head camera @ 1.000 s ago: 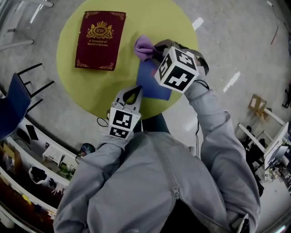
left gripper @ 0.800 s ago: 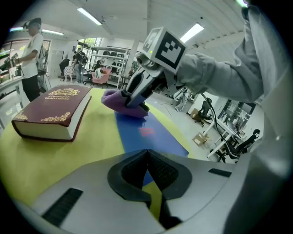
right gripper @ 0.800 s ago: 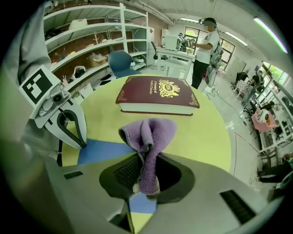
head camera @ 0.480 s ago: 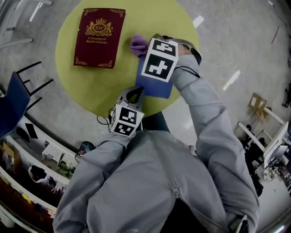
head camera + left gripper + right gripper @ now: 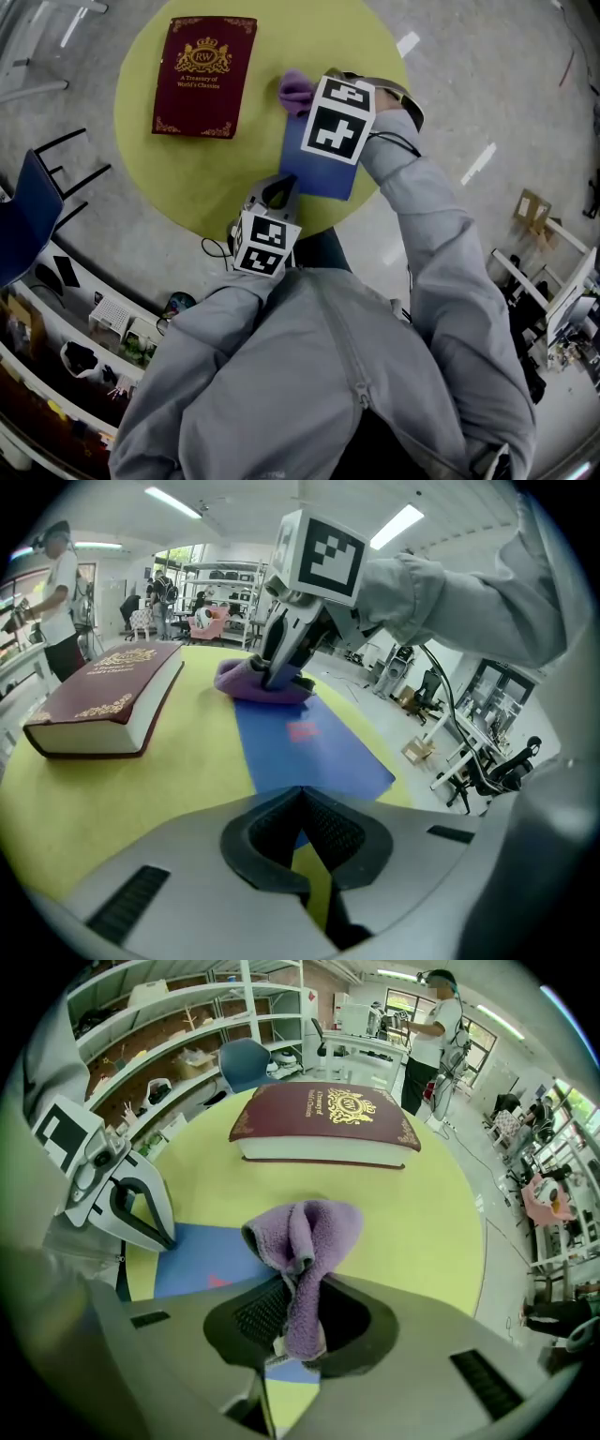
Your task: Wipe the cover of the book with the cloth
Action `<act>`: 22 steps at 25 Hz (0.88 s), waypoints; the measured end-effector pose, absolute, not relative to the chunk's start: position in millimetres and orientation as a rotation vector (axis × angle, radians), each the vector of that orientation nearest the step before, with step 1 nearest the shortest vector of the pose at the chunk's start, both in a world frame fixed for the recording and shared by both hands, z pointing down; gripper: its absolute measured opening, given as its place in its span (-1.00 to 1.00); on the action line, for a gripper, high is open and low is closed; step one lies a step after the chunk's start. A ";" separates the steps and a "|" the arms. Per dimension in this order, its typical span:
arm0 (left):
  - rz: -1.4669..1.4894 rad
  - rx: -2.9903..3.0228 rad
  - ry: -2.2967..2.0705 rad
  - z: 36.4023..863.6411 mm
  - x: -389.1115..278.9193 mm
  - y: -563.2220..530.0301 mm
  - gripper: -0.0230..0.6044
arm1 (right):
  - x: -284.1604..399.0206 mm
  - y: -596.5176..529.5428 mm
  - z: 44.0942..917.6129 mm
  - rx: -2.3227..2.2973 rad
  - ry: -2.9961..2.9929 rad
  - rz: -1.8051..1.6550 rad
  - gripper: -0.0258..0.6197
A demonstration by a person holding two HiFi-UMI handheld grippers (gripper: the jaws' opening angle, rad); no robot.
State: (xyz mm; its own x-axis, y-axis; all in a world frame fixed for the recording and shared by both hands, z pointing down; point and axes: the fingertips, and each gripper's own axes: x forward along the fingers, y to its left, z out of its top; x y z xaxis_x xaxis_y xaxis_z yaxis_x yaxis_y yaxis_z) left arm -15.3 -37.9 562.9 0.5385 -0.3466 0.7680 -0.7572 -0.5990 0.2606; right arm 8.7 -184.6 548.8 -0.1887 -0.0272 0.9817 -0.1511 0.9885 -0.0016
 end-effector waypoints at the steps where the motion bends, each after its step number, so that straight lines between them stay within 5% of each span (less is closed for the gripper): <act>1: 0.917 2.194 -0.891 563.0 -15.4 -38.0 -0.87 | 13.5 -183.5 549.4 0.138 -1.753 0.114 -0.61; 22: 0.924 2.215 -0.918 562.2 -14.4 -36.6 -0.87 | 117.9 -161.8 555.3 0.230 -1.602 0.195 -0.62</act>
State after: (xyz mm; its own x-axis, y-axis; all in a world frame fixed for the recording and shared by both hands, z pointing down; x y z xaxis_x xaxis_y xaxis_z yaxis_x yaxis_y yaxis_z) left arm -14.4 -36.6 562.2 0.5269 -0.3721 0.7641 -0.7617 -0.6056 0.2303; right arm 117.9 -161.8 555.3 -0.0386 -0.0274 0.9989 -0.2665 0.9637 0.0162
